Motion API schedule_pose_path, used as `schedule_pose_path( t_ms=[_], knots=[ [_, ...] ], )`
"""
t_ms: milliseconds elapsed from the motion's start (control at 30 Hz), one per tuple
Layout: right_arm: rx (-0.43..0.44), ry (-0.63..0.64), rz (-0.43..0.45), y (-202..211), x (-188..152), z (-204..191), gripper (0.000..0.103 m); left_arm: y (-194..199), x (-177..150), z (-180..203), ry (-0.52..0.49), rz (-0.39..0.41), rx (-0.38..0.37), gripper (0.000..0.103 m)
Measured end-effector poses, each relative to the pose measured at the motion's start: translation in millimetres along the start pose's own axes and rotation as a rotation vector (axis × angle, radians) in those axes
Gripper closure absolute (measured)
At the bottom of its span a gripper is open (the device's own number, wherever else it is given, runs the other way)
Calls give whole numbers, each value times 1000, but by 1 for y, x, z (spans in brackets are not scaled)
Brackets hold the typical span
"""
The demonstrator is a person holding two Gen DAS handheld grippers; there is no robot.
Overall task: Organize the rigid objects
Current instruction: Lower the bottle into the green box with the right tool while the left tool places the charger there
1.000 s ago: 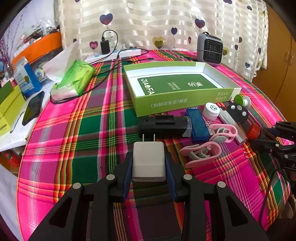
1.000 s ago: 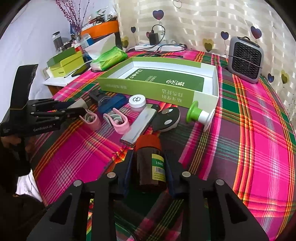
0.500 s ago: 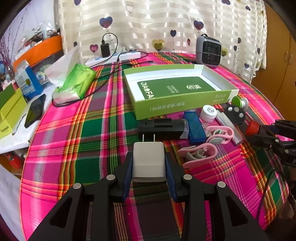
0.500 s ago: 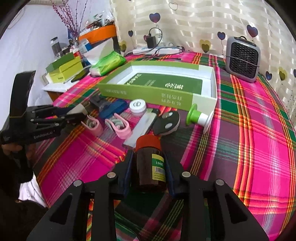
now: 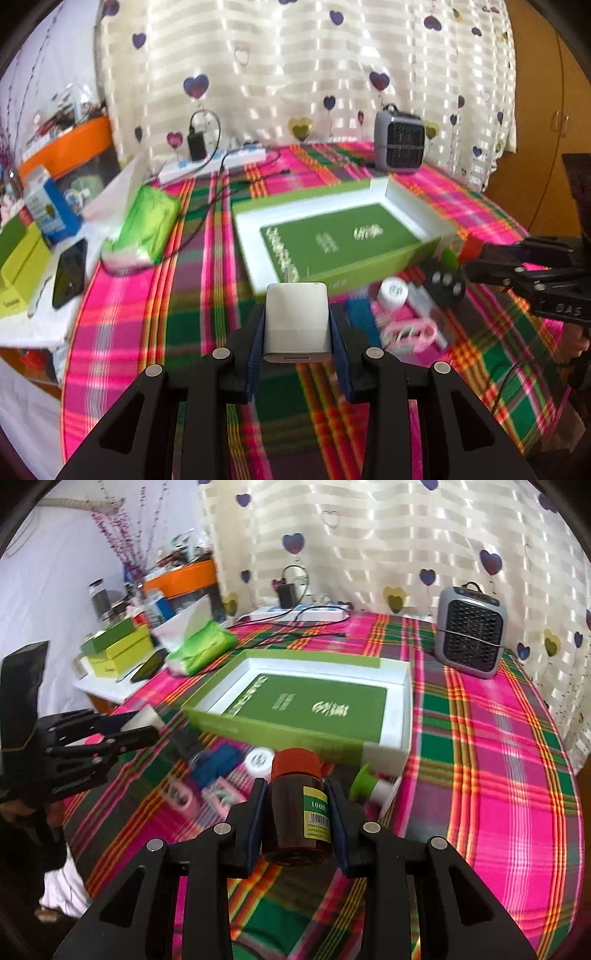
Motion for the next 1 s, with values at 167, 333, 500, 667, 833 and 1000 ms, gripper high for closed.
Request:
schedule_pose_path(
  t_ms=[167, 333, 500, 667, 833, 1000],
  knots=[
    [-26, -40, 2, -11, 18, 8, 70, -15, 21, 2, 9, -2, -41, 71],
    [-58, -41, 3, -24, 37, 15, 70, -39, 33, 0, 43, -32, -75, 71],
    [-119, -52, -5, -43, 50, 26, 70, -64, 43, -2, 52, -56, -64, 71],
    [-149, -71, -16, -61, 61, 35, 70, -86, 46, -9, 55, -85, -22, 71],
    [-190, -60, -30, -77, 70, 40, 70, -103, 49, -14, 59, -108, -10, 71],
    [-209, -70, -42, -87, 75, 48, 70, -113, 49, -14, 57, -121, -9, 71]
  ],
)
Point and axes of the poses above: each gripper's, at about its wrist camera, not at the fingertips, and y roughly against the way its jaws point, z to its right, x to its top, the point moved 5 cm from there along -y, roughly the way its jaws point, and after that the axes turned 5 degrees about -y, right-handed, at the moved point
